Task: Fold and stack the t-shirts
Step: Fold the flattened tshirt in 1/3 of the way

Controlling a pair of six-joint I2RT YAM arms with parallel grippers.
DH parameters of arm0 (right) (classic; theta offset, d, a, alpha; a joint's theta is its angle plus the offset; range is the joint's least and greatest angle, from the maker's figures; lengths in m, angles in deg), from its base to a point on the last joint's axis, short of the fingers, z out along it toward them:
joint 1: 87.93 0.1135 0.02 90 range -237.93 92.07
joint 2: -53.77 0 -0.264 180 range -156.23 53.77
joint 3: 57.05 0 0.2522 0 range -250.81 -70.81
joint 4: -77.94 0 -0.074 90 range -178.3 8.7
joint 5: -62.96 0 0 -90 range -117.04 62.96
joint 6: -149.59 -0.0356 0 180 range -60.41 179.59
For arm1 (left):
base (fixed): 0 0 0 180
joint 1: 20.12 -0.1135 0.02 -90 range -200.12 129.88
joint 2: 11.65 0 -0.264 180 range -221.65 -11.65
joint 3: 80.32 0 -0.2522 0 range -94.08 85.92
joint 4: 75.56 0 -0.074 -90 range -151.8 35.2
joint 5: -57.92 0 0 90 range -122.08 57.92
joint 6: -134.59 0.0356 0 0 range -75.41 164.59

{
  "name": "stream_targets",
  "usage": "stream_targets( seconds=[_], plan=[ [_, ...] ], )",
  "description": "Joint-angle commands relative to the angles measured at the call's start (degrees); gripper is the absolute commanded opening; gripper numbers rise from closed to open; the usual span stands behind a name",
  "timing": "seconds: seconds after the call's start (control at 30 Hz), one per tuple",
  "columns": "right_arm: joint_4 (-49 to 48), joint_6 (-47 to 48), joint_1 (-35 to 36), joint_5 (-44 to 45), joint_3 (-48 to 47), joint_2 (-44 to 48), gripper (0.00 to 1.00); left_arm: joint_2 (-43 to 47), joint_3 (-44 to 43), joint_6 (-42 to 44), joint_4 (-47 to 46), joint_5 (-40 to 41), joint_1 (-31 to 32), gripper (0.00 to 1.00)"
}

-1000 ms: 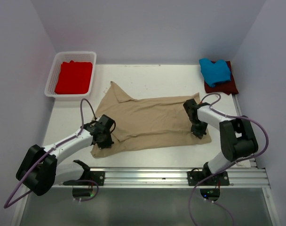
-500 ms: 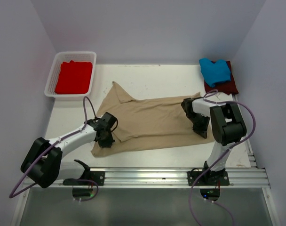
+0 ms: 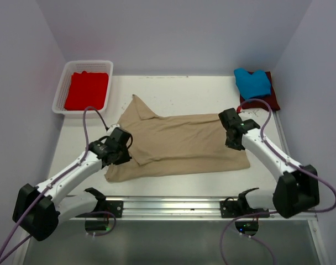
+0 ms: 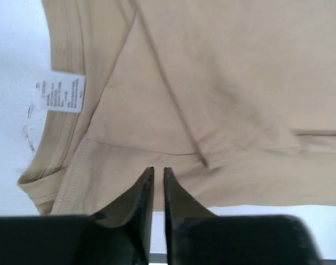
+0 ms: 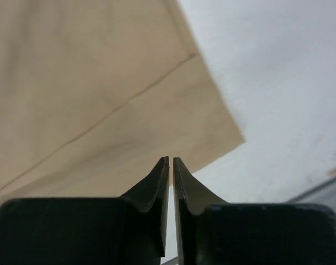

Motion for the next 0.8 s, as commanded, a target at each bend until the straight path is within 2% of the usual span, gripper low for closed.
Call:
stream_targets(
  seconds=[0.0,0.03,0.07,0.1,0.13,0.17,0.23,0.33,0.5,0.77],
  plan=[
    [-10.6,9.3,2.4,-14.9,2.8,9.1,0.13,4.1,-5.0,2.3,-1.0,1.5,-0.5,0.19],
    [-11.9,9.7,3.3,-16.9,3.2,12.7,0.26,4.4,-5.4,2.5,-1.9,1.3,-0.4,0.40],
    [-12.8,10.2,3.5,-18.4,3.0,13.5,0.41,4.7,-5.2,3.1,-3.0,-0.2,-0.4,0.51],
    [-13.0,10.5,3.9,-19.4,2.4,13.7,0.49,4.7,-5.0,3.1,-5.7,-0.9,-0.5,0.56],
    [-12.6,10.7,4.8,-19.0,1.5,13.2,0.54,4.4,-4.3,2.8,-7.2,-2.0,-0.4,0.62],
    [-12.2,11.3,5.2,-18.6,-0.5,12.8,0.56,4.1,-3.6,2.5,-9.2,-5.3,-0.4,0.64],
    [-12.2,11.7,6.1,-17.3,-2.2,11.2,0.63,2.5,-1.6,1.4,-14.8,-10.3,-0.5,0.66],
    [-13.2,11.0,6.3,-15.4,-3.2,10.6,0.64,-0.3,0.1,-1.2,-19.6,-15.3,-0.4,0.65],
    [-15.3,9.3,6.4,-14.1,-3.3,11.1,0.64,-1.8,1.2,-3.7,-20.9,-16.4,-0.1,0.61],
    [-14.5,8.7,6.4,-12.2,-3.7,9.9,0.63,-4.1,1.5,-3.2,-18.6,-14.9,0.3,0.54]
  ],
)
